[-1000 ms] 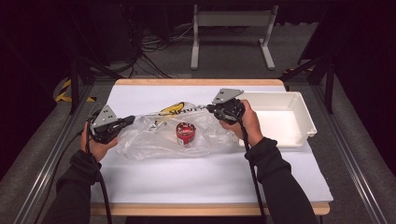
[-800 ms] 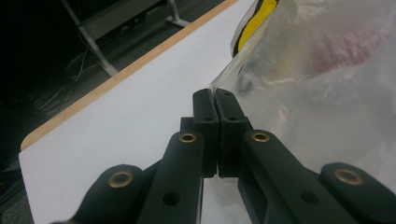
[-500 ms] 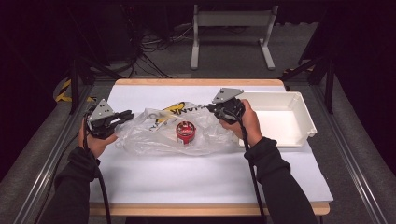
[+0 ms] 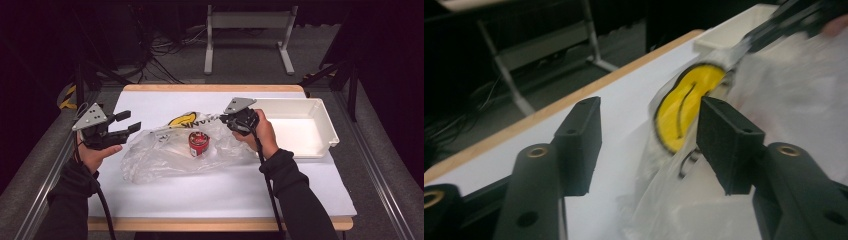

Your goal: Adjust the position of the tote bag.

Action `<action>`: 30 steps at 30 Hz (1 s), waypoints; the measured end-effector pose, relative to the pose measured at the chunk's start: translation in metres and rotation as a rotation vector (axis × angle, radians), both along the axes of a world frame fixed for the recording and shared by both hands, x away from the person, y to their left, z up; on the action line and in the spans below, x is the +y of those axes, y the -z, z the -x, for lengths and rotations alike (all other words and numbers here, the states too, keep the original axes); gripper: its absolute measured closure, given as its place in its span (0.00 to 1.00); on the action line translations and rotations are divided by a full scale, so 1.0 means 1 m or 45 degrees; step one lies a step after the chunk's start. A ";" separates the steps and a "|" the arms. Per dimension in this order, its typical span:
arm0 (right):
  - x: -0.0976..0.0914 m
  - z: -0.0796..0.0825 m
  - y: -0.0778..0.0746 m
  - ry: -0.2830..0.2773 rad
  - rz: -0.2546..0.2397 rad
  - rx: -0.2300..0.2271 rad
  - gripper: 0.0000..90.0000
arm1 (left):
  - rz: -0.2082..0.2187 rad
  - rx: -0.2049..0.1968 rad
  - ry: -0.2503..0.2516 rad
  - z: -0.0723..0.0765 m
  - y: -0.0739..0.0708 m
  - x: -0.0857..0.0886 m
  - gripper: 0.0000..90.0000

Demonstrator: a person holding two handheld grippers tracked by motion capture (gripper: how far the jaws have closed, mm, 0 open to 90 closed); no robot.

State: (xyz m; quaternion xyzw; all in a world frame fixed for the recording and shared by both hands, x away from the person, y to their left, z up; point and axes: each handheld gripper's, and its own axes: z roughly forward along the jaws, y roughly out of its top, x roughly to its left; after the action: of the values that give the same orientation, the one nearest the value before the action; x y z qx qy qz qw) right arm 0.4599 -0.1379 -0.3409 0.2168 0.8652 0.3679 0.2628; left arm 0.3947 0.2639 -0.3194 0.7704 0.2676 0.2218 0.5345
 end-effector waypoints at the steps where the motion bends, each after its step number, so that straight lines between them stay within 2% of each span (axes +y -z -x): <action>1: 0.001 0.000 0.000 0.002 0.002 0.001 1.00 | 0.000 0.000 0.000 0.000 0.000 0.000 0.41; 2: 0.001 0.000 0.000 0.002 0.006 -0.002 1.00 | -0.022 0.016 0.069 0.004 -0.003 -0.008 0.38; 3: 0.001 0.000 0.000 0.003 0.009 -0.003 1.00 | -0.049 0.018 0.087 0.006 -0.003 -0.012 0.36; 5: 0.002 0.000 0.000 0.004 0.005 -0.003 1.00 | -0.122 0.067 0.142 0.007 0.001 -0.024 0.31; 8: 0.003 0.000 0.001 0.003 0.015 -0.002 1.00 | -0.242 0.129 0.170 0.006 0.012 -0.041 0.24; 9: 0.003 0.001 0.001 0.003 0.014 -0.002 1.00 | -0.285 0.153 0.156 0.004 0.017 -0.047 0.22; 11: 0.002 0.001 0.000 0.002 0.012 -0.001 1.00 | -0.338 0.175 0.126 0.000 0.024 -0.052 0.20; 13: 0.002 0.001 0.000 0.003 0.009 -0.002 1.00 | -0.396 0.191 0.061 -0.005 0.031 -0.056 0.20; 16: 0.001 0.002 0.001 0.003 0.007 0.000 1.00 | -0.425 0.207 0.048 -0.009 0.037 -0.059 0.23; 17: 0.001 0.002 0.001 0.004 0.004 0.001 1.00 | -0.452 0.216 -0.003 -0.014 0.043 -0.061 0.23; 18: 0.000 0.002 0.002 0.005 0.002 0.004 1.00 | -0.474 0.223 -0.043 -0.017 0.045 -0.061 0.28; 19: -0.001 0.002 0.002 0.003 0.007 0.001 1.00 | -0.477 0.234 -0.061 -0.019 0.048 -0.060 0.36; 21: -0.003 0.002 0.003 0.008 0.005 0.006 1.00 | -0.477 0.256 -0.102 -0.024 0.054 -0.059 0.44; 24: -0.006 0.002 0.003 0.015 0.001 0.007 1.00 | -0.497 0.239 -0.146 -0.029 0.061 -0.057 0.58; 26: -0.008 0.003 0.002 0.022 0.000 -0.003 1.00 | -0.507 0.230 -0.171 -0.032 0.064 -0.054 0.76; 28: -0.010 0.004 0.001 0.025 -0.005 -0.008 1.00 | -0.506 0.226 -0.208 -0.034 0.064 -0.050 0.85; 30: -0.012 0.005 -0.001 0.029 -0.008 -0.018 1.00 | -0.495 0.222 -0.230 -0.036 0.063 -0.046 0.89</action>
State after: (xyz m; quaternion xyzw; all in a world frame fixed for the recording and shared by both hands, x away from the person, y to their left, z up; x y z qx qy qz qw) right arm 0.4551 -0.1498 -0.3401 0.2249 0.8596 0.3690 0.2726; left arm 0.4305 0.2181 -0.3825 0.8481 0.3328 0.2487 0.3287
